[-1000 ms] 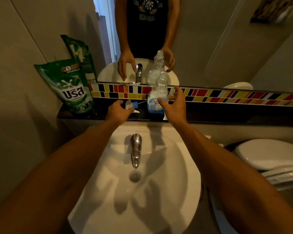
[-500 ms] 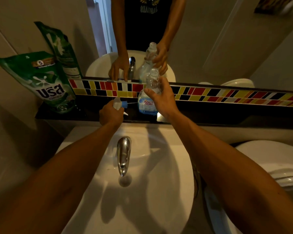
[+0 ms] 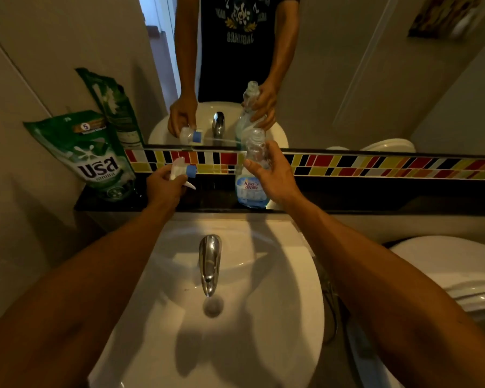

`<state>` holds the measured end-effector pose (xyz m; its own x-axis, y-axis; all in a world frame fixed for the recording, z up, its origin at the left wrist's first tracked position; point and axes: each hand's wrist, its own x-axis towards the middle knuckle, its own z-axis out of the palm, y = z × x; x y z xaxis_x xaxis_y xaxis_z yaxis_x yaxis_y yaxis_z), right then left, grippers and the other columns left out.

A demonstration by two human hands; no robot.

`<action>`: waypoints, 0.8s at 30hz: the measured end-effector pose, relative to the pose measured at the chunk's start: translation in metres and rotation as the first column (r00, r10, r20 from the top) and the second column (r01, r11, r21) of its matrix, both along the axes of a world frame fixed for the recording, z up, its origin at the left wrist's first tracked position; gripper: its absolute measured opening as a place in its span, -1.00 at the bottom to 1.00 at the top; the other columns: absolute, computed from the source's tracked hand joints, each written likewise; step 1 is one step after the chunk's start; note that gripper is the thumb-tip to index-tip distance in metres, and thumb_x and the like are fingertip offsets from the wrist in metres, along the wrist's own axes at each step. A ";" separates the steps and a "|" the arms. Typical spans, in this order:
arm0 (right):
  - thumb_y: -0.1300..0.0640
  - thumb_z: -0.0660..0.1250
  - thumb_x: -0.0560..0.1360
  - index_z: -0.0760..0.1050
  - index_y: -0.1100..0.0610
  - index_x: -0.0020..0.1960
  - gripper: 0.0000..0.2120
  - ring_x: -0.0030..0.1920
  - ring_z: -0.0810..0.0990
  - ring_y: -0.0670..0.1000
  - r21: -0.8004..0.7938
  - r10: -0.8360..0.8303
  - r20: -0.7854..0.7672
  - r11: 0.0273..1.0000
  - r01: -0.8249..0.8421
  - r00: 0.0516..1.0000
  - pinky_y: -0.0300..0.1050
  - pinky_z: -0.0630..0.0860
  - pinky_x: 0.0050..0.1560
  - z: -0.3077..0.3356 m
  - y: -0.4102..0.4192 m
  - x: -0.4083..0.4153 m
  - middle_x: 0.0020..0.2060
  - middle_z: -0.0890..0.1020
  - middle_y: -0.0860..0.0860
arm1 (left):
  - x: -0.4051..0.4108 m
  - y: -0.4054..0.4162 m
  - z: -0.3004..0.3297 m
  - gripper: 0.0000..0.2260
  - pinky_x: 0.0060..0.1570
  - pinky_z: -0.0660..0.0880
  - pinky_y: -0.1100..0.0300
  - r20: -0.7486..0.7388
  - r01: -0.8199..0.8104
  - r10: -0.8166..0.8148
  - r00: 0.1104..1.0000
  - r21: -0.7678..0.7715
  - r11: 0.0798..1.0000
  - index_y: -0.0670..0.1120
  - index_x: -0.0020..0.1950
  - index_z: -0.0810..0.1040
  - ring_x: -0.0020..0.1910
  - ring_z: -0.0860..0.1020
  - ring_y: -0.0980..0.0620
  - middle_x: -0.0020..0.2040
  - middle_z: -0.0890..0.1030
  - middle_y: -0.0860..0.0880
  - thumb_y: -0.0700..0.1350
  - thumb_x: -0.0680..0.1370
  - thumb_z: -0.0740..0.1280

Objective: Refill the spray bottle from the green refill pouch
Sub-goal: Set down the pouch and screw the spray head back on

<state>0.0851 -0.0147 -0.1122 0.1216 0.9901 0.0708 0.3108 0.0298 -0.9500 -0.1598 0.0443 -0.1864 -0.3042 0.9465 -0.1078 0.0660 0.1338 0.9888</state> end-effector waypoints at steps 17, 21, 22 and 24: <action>0.04 0.49 0.58 0.42 -0.05 0.41 -0.55 0.25 0.62 0.03 -0.021 0.052 0.166 0.999 -0.049 0.985 0.11 0.60 0.28 0.018 -0.061 0.001 0.28 0.63 0.00 | -0.066 -0.025 0.171 -0.56 -0.20 0.67 0.14 0.158 -0.012 -0.023 0.987 0.219 0.976 0.01 0.34 0.51 -0.01 0.66 -0.03 0.09 0.60 -0.03 -0.28 0.50 0.45; -0.01 0.48 0.57 0.38 -0.02 0.53 -0.42 0.30 0.62 0.10 -0.084 0.045 0.238 0.996 -0.025 0.970 0.24 0.58 0.32 0.015 -0.071 0.002 0.37 0.61 0.06 | -0.078 -0.029 0.199 -0.53 -0.08 0.67 0.04 0.145 0.008 -0.044 0.988 0.245 0.970 0.02 0.38 0.48 0.04 0.65 -0.07 0.19 0.59 -0.08 -0.25 0.51 0.44; -0.02 0.48 0.57 0.37 -0.03 0.54 -0.41 0.30 0.62 0.11 -0.091 0.043 0.244 0.996 -0.021 0.969 0.26 0.58 0.33 0.015 -0.072 0.001 0.38 0.60 0.07 | -0.080 -0.032 0.205 -0.53 -0.09 0.67 0.05 0.152 0.016 -0.056 0.987 0.250 0.968 0.02 0.37 0.49 0.03 0.66 -0.06 0.17 0.59 -0.07 -0.25 0.50 0.45; -0.03 0.48 0.57 0.36 -0.05 0.55 -0.40 0.30 0.62 0.12 -0.095 0.036 0.252 0.995 -0.012 0.967 0.28 0.56 0.34 0.016 -0.075 -0.002 0.39 0.60 0.06 | -0.081 -0.036 0.213 -0.52 -0.09 0.68 0.05 0.150 0.044 -0.086 0.985 0.266 0.963 0.00 0.39 0.48 -0.01 0.67 -0.05 0.14 0.59 -0.07 -0.25 0.50 0.45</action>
